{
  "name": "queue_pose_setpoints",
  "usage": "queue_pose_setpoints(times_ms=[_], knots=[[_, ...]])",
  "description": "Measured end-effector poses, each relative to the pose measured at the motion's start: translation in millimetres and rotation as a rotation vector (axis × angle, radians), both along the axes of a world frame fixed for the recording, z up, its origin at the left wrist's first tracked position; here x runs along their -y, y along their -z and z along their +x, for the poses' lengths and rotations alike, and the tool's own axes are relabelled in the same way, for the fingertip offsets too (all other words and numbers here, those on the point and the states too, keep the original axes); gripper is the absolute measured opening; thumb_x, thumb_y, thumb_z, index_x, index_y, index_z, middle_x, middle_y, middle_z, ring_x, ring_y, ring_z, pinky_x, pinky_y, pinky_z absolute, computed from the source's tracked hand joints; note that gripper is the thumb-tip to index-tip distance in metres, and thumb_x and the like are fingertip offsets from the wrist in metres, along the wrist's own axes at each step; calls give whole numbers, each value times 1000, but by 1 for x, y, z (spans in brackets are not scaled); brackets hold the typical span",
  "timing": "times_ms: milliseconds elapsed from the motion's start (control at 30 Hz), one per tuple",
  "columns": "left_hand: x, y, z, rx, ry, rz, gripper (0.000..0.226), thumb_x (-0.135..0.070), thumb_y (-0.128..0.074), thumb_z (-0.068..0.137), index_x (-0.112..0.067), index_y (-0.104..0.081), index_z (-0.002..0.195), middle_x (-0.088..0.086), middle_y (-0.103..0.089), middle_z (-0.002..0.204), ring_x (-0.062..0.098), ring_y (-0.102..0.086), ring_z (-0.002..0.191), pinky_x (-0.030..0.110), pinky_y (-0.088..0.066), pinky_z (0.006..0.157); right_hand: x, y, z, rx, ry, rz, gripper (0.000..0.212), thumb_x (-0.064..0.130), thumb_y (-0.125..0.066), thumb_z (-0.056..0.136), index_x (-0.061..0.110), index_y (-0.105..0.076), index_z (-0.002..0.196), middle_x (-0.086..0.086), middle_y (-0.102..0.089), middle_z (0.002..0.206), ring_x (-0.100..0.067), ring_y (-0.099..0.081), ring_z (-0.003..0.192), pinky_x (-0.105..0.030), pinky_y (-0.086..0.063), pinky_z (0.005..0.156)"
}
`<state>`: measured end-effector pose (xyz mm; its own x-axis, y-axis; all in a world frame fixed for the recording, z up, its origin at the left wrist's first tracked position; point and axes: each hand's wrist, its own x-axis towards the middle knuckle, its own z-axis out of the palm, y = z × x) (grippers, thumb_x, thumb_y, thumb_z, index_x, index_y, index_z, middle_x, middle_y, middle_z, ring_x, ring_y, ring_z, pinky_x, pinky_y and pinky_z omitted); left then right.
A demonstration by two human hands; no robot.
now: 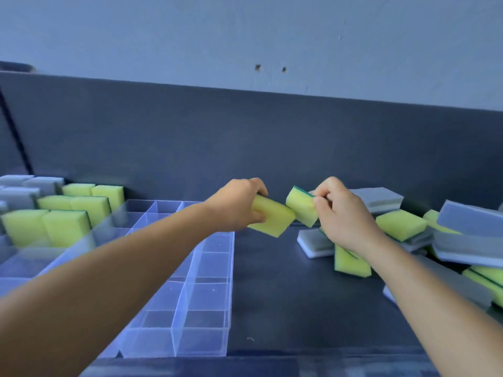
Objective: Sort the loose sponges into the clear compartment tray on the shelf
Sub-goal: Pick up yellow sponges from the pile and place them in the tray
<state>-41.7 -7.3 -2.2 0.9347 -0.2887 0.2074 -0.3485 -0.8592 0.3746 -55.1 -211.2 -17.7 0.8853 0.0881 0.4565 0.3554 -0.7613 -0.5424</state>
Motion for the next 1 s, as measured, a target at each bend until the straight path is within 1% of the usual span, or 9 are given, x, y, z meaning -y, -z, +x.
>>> queue_pose_setpoints(times_ms=[100, 200, 267, 367, 500, 667, 800, 900, 1000], knots=[[-23, -14, -11, 60, -29, -89, 31, -24, -66, 84, -24, -57, 113, -4, -55, 90, 6, -47, 64, 20, -37, 50, -22, -8, 0, 27, -62, 61, 9, 16, -39, 95, 19, -47, 92, 7, -53, 68, -7, -47, 63, -16, -35, 54], [-50, -25, -22, 65, -46, -155, 24, -23, -66, 85, -24, -57, 107, -5, -54, 84, 8, -48, 60, 18, -38, 47, -55, -11, -1, 29, -157, 139, 4, 23, -47, 93, 24, -50, 96, 12, -61, 82, -5, -56, 74, -23, -41, 68], [-74, -29, -29, 77, -68, -179, 21, -23, -66, 85, -24, -58, 104, -7, -54, 81, 8, -49, 60, 16, -40, 43, -82, -13, -5, -2, -217, 174, 19, 31, -60, 88, 26, -51, 103, 14, -62, 100, -8, -61, 89, -25, -45, 76], [-114, -34, -41, 107, -111, -194, 26, -24, -68, 83, -25, -56, 106, -9, -54, 79, 8, -51, 61, 14, -43, 44, -125, -17, -13, -45, -274, 171, 40, 32, -74, 76, 29, -49, 107, 13, -62, 101, -11, -62, 88, -25, -49, 72], [-172, -40, -58, 127, -178, -145, 34, -24, -69, 82, -23, -51, 112, -5, -55, 86, 10, -51, 65, 20, -41, 50, -181, -17, -17, 20, -251, 117, 21, 23, -62, 85, 28, -52, 102, 6, -64, 89, -11, -58, 72, -22, -42, 53], [-244, -37, -82, 25, -228, 84, 34, -21, -55, 90, -28, -49, 123, -1, -44, 115, 22, -56, 86, 31, -46, 72, -247, -17, -26, 100, -231, 110, 25, 18, -55, 86, 26, -56, 110, 8, -57, 90, -18, -53, 81, -25, -37, 66], [-296, -39, -102, 26, -282, 131, 36, -23, -61, 87, -23, -48, 120, -4, -55, 98, 12, -52, 72, 27, -44, 62, -289, -18, -37, 56, -245, 83, 31, 18, -54, 89, 26, -56, 119, 7, -57, 95, -17, -50, 84, -24, -35, 64], [-324, -40, -112, 18, -289, 174, 37, -26, -63, 87, -25, -52, 122, -6, -58, 100, 18, -54, 86, 32, -49, 77, -318, -15, -44, 23, -295, 92, 31, 19, -55, 89, 25, -58, 119, 5, -61, 98, -17, -52, 84, -22, -35, 65], [-344, -34, -117, -11, -277, 209, 35, -25, -61, 89, -24, -54, 123, -6, -55, 97, 18, -51, 84, 25, -42, 66, -342, -12, -50, -9, -318, 79, 31, 19, -56, 88, 25, -59, 119, 2, -63, 107, -17, -54, 88, -22, -35, 74]])
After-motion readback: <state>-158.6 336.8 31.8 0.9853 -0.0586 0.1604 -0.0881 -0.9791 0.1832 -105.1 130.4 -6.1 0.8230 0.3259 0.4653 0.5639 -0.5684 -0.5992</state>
